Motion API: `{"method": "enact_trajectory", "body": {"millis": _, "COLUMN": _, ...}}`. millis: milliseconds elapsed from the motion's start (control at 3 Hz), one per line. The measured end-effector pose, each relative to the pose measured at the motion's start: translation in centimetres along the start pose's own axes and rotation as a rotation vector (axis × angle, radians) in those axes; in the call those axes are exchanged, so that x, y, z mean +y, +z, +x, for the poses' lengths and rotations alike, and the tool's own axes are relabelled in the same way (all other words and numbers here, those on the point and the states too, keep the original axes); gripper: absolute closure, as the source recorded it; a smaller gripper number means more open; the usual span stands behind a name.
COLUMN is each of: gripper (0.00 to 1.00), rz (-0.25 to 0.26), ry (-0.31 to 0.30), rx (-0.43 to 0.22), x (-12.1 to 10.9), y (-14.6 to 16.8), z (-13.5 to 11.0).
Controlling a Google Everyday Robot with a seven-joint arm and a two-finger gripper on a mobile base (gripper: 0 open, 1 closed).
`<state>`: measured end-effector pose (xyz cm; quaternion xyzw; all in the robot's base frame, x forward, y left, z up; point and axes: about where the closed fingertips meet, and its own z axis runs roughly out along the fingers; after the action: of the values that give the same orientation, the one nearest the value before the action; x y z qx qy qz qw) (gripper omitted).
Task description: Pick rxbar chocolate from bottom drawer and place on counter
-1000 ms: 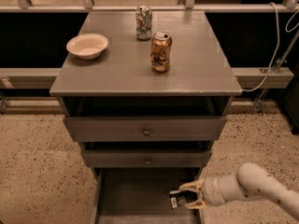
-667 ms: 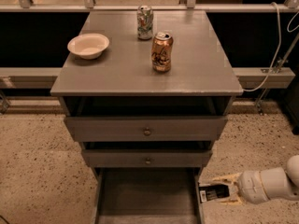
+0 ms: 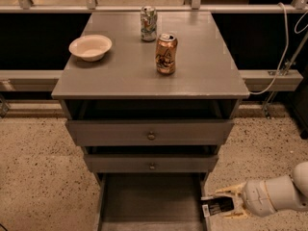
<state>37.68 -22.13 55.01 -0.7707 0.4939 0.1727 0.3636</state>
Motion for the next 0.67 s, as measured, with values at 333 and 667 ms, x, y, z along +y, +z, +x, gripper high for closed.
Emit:
{"method": "enact_trajectory", "body": {"millis": 333, "gripper": 1.00, "rz": -0.037, "ry": -0.074, "rx": 0.043, "x": -3.1, "y": 1.7, "z": -6.0}}
{"method": "enact_trajectory", "body": {"millis": 667, "gripper": 1.00, "rz": -0.060, "ry": -0.161, "rx": 0.074, "x": -10.0, "y": 5.7, "z": -12.0}}
